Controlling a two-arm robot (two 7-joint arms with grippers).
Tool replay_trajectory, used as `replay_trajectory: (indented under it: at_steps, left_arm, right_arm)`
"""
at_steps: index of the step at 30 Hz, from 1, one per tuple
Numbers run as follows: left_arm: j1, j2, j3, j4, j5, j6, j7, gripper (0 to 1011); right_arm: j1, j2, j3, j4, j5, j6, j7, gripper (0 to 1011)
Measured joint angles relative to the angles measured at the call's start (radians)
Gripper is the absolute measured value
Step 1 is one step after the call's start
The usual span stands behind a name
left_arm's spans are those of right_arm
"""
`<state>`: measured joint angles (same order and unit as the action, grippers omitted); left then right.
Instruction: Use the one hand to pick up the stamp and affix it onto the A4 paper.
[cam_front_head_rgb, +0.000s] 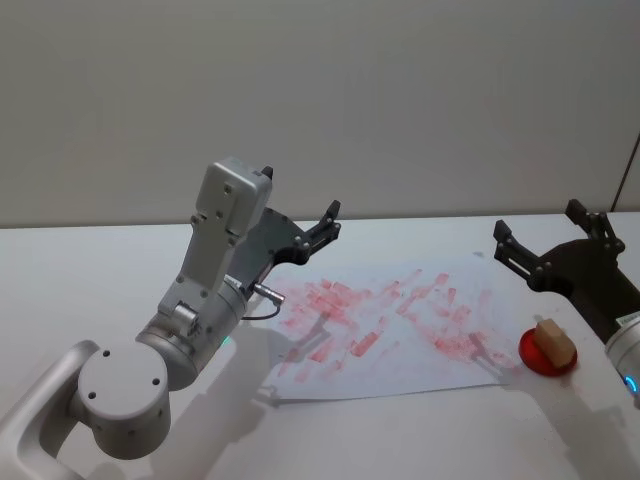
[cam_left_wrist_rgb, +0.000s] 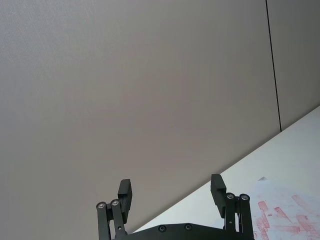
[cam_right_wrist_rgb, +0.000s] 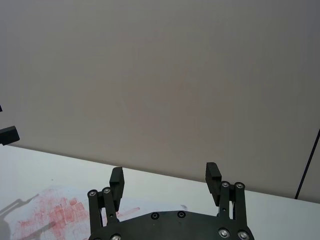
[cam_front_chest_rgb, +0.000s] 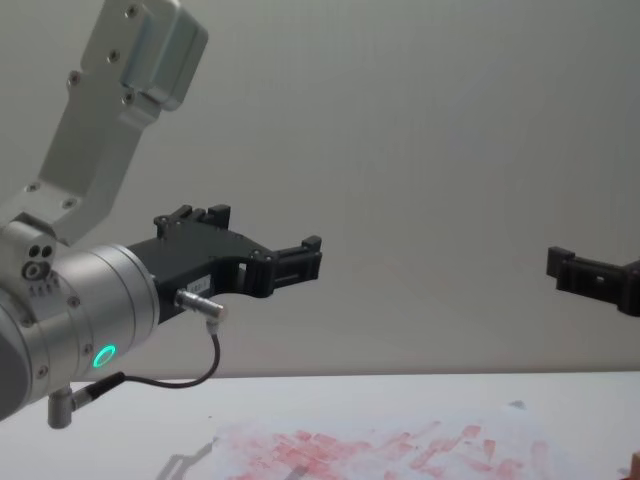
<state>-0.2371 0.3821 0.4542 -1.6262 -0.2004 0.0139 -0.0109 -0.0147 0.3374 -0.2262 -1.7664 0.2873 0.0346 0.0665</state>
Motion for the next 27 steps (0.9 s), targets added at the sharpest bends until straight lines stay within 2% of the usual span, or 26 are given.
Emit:
replay_trajectory:
  at_steps: [27]
  left_arm:
    - [0.0,0.0,0.0,0.0,0.0,0.0,0.0,1001]
  right_arm:
    - [0.0,0.0,0.0,0.0,0.0,-0.001,0.0,1001]
